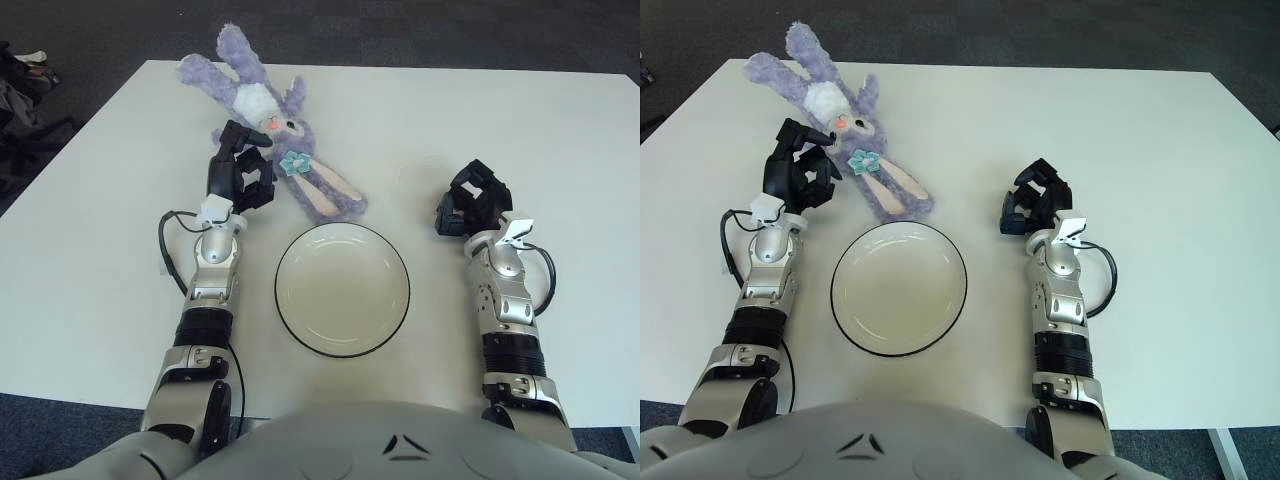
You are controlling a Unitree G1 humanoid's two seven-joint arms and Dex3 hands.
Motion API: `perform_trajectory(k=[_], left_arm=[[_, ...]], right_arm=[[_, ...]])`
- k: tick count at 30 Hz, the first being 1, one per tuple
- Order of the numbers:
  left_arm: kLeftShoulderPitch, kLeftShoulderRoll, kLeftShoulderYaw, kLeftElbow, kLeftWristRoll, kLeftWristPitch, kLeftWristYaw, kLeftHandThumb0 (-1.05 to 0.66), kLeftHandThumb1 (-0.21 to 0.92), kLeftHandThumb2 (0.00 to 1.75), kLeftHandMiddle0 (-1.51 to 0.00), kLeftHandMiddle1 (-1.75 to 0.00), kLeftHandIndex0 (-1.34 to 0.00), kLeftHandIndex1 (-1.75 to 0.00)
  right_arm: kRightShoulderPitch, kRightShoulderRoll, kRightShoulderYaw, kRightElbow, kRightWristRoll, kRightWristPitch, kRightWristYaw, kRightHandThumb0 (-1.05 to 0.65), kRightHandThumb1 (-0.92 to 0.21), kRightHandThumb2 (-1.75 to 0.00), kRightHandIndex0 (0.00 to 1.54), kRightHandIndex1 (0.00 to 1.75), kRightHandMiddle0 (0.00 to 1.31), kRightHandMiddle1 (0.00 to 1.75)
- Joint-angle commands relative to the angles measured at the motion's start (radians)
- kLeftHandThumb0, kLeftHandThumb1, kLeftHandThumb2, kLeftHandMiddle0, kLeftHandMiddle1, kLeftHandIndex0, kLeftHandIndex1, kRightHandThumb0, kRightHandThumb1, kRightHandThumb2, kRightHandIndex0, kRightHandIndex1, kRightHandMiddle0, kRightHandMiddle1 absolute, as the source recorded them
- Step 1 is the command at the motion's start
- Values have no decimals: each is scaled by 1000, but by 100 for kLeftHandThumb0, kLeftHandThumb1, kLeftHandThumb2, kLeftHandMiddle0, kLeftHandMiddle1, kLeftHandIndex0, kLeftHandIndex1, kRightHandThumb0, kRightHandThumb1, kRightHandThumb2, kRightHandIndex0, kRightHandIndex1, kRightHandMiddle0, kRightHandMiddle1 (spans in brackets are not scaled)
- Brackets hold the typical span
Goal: Put the doll into the plate.
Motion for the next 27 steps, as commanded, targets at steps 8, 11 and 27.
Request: perform_trajectory(k=[8,11,27], left_arm=[[108,41,-36,-25,121,38,54,-49,69,84,-40,-170,-2,-113],[123,58,-42,-71,150,51,54,-52,65,85,-25,-169,0,-87],[156,145,-65,-170,210,102,36,-46,44,95,0,-136,0,-71]], right_arm=[[45,19,-8,41,15,20,1,-1,8,-175,92,168,70,175],[46,23,-8,37,14,22,-3,-1,9,-175,92,167,70,175],[45,35,-2,28,11,37,-14,-1,10,-175,95,163,72,175]])
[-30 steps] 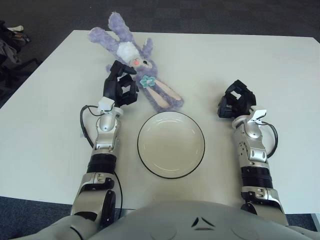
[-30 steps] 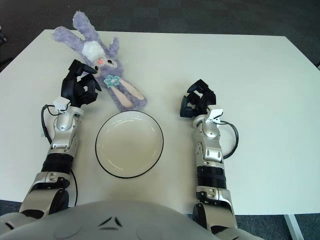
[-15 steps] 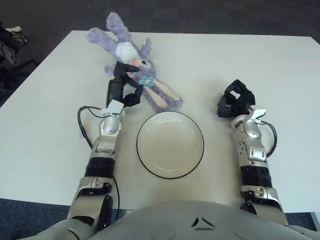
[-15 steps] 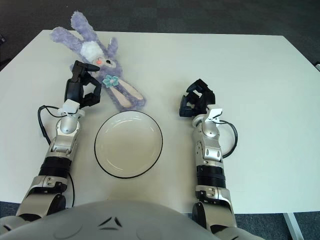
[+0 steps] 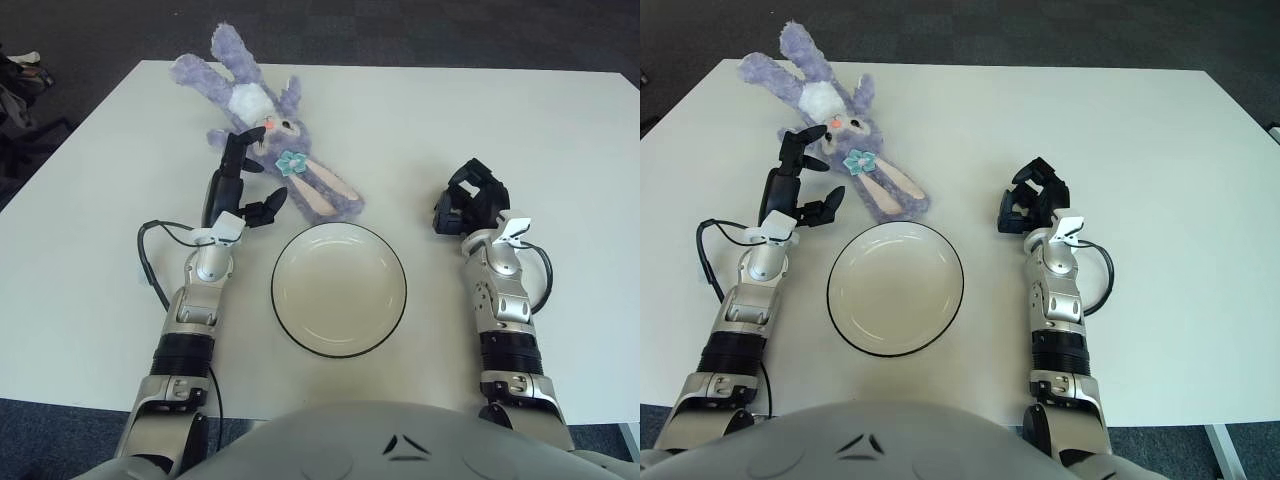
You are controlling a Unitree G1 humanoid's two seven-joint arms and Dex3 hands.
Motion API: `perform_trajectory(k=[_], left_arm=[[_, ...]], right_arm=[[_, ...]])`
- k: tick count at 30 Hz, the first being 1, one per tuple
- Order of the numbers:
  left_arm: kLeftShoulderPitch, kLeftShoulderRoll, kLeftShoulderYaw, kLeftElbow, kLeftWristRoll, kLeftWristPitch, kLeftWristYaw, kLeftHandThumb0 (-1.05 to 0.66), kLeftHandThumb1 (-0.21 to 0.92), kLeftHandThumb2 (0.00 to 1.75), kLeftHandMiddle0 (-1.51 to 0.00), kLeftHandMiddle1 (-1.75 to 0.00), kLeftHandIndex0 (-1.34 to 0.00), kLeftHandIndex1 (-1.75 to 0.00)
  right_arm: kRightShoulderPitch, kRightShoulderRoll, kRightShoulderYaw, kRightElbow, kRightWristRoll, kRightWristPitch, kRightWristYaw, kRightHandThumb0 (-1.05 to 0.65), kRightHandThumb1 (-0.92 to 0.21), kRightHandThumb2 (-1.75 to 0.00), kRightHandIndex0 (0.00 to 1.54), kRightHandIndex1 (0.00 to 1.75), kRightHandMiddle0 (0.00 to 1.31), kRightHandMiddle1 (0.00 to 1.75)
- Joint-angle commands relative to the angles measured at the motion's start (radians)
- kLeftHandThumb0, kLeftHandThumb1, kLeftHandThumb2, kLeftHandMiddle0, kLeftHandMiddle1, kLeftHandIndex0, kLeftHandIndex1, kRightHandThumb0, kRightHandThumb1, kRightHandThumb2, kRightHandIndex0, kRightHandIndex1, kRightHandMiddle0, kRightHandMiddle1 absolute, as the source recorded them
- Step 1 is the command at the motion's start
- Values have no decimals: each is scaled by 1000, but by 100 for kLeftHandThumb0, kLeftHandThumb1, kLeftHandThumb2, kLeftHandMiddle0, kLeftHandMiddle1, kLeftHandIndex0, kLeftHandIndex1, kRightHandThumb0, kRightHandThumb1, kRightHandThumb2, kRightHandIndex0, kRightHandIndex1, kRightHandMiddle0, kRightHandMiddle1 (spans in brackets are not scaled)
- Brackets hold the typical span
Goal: Put the doll into the plate.
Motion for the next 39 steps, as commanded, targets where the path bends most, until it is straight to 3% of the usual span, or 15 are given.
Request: perform_trajectory(k=[1,11,26,30,39], left_arm=[[26,27,-8,25,9,-16,-4,-45,42,96,0,-134,0,-73],[-11,93,-11,85,28,-79,10,-39,26,104,0,-126,0,-74],[-64,199,-7,98,138,-53,33,-42,23,107,0,-131,0,-70],[-76,216,-9,107,156,-53,43,-46,24,105,0,-101,0,-70],[-123,269,-28,141,247,-66,107,-52,28,102,0,-76,0,-68]], right_arm=[[50,22,-3,29,11,35,-9,-1,10,-175,95,163,72,175],[45,27,0,36,9,34,-18,-1,10,-175,95,163,72,175],[45,35,4,27,10,48,-31,-1,11,-175,96,160,73,175],[44,33,5,27,10,52,-28,-1,11,-175,96,160,73,175],[41,31,3,30,15,54,-22,-1,11,-175,95,161,73,175]])
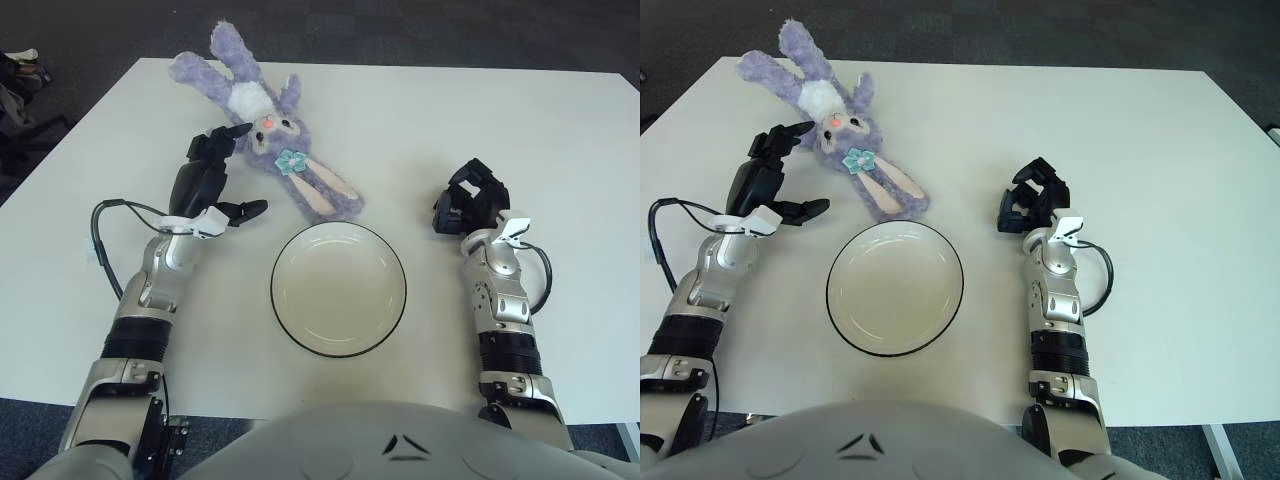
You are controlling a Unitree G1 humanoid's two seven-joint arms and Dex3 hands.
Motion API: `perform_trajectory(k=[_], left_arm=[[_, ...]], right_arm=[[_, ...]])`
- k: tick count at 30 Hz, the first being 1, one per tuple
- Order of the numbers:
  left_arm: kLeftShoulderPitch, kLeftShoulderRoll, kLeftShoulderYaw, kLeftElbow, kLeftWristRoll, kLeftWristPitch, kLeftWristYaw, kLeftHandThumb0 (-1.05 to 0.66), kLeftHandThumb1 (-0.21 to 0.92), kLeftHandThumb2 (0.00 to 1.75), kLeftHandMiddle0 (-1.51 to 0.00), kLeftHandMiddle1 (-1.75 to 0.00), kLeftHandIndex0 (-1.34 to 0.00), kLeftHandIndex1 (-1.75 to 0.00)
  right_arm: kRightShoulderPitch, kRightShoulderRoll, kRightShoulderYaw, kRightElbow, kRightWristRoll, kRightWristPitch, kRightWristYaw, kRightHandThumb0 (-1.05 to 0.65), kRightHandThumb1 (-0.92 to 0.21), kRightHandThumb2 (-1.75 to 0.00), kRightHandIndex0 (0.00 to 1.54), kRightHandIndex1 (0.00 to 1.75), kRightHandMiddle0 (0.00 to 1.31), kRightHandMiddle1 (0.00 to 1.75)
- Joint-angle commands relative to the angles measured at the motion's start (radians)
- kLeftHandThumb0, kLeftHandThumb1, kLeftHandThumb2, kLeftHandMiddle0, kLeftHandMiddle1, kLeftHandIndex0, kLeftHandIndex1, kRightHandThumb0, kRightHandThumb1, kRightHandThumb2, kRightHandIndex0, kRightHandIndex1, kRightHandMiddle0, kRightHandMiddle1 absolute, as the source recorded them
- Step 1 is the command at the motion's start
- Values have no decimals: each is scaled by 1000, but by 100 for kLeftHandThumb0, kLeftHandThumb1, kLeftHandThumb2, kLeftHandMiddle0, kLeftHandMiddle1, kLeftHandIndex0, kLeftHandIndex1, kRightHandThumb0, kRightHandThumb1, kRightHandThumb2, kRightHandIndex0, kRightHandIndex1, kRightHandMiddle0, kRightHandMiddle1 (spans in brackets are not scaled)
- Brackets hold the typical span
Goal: Put the doll into the plate.
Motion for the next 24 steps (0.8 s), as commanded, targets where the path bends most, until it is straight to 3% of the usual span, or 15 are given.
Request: perform_trajectory(k=[1,16,20,24], left_arm=[[-35,41,-14,20,55,-7,39,-54,29,100,0,-75,0,-67],[-125,128,-63,81,166,-6,110,-71,52,80,0,-74,0,-43],[-168,155,-85,106,206,-1,125,-68,51,80,0,-65,0,-39],[-192,177,-99,113,218,5,115,-63,44,85,-1,-58,0,-39]], right_arm=[[48,27,-1,35,15,34,-3,-1,11,-175,95,161,73,175],[38,26,-4,47,18,35,-1,-1,11,-175,96,160,73,175],[36,25,-4,51,18,33,0,-1,11,-175,95,161,73,175],[33,25,-4,57,17,30,0,-1,11,-175,95,161,73,175]])
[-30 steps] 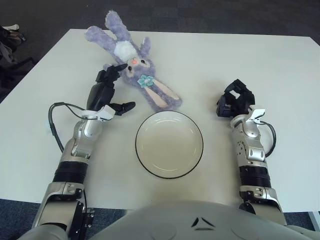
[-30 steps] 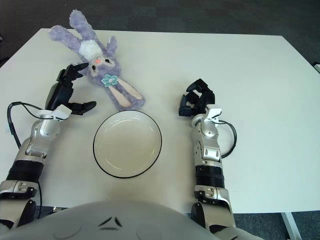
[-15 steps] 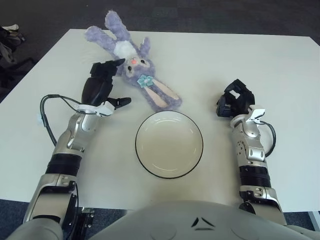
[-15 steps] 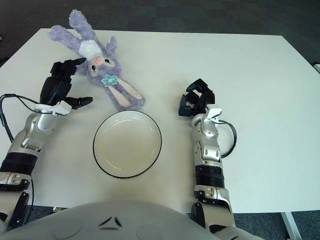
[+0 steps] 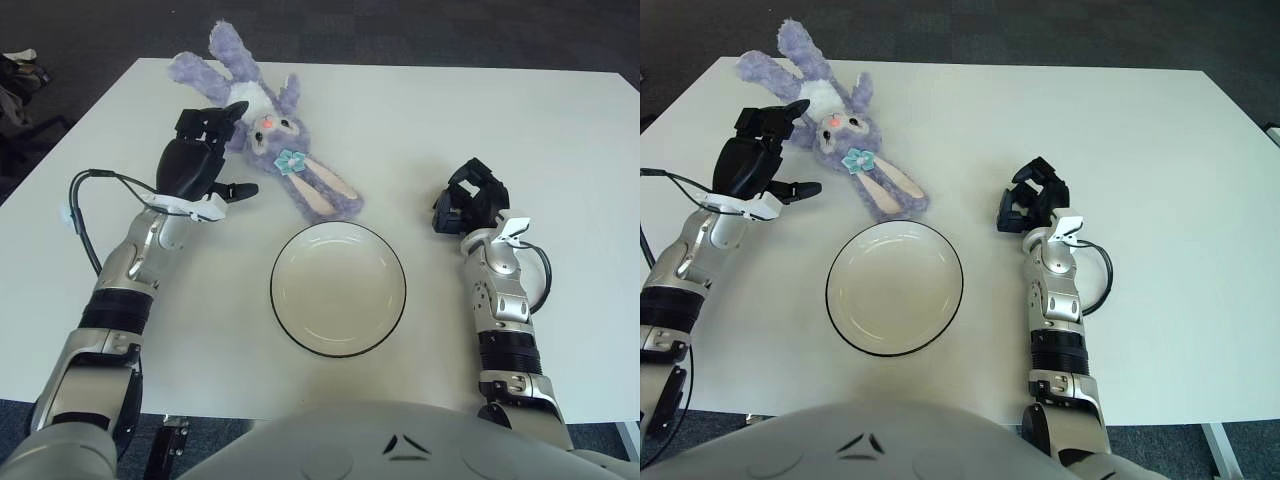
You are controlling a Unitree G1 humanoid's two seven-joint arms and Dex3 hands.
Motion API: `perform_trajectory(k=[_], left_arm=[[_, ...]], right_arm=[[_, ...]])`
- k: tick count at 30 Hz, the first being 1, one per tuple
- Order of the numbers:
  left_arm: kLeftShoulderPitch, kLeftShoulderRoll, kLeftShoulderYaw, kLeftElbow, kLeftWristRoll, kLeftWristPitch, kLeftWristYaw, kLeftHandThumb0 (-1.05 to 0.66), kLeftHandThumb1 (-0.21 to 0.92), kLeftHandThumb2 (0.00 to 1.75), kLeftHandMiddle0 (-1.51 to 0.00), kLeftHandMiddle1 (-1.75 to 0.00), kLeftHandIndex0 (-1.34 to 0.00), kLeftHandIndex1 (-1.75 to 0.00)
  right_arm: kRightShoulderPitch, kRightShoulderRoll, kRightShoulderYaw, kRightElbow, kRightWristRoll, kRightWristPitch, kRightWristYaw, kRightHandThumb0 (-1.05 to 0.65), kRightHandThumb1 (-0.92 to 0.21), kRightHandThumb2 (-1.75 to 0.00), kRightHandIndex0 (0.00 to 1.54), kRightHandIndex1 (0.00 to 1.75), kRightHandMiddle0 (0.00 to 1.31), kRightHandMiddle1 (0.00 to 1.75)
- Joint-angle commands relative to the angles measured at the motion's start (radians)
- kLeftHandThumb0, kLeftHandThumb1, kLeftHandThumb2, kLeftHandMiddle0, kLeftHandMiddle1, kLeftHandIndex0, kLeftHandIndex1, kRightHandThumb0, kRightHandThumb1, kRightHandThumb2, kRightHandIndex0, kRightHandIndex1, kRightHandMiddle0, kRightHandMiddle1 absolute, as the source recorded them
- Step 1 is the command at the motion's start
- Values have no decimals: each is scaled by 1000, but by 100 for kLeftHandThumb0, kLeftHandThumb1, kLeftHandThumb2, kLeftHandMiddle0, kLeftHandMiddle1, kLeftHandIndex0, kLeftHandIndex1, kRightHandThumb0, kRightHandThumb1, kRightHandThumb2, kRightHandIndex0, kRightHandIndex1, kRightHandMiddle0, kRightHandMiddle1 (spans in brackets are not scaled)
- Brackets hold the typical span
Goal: Put the doll into the plate.
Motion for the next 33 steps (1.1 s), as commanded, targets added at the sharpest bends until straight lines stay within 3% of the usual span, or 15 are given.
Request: perform_trajectory(k=[1,15,23,33], left_arm=[[-37,34,-19,6,18,7,-5,-62,42,87,-1,-56,0,-38],[-130,114,-80,28,87,37,-37,-55,33,94,0,-39,0,-27],[-178,153,-121,51,123,39,-57,-65,41,89,0,-27,0,-10],[-310,202,-211,180,198,13,-69,-70,49,83,0,-18,0,0]], right_arm=[[39,24,-4,48,16,34,-3,-1,11,-175,95,161,73,175],[37,14,-5,55,12,33,2,-1,11,-175,95,162,73,175],[35,13,-7,61,17,31,10,-1,10,-175,94,163,71,175],[29,16,-12,71,19,28,12,-1,11,-175,95,162,72,175]])
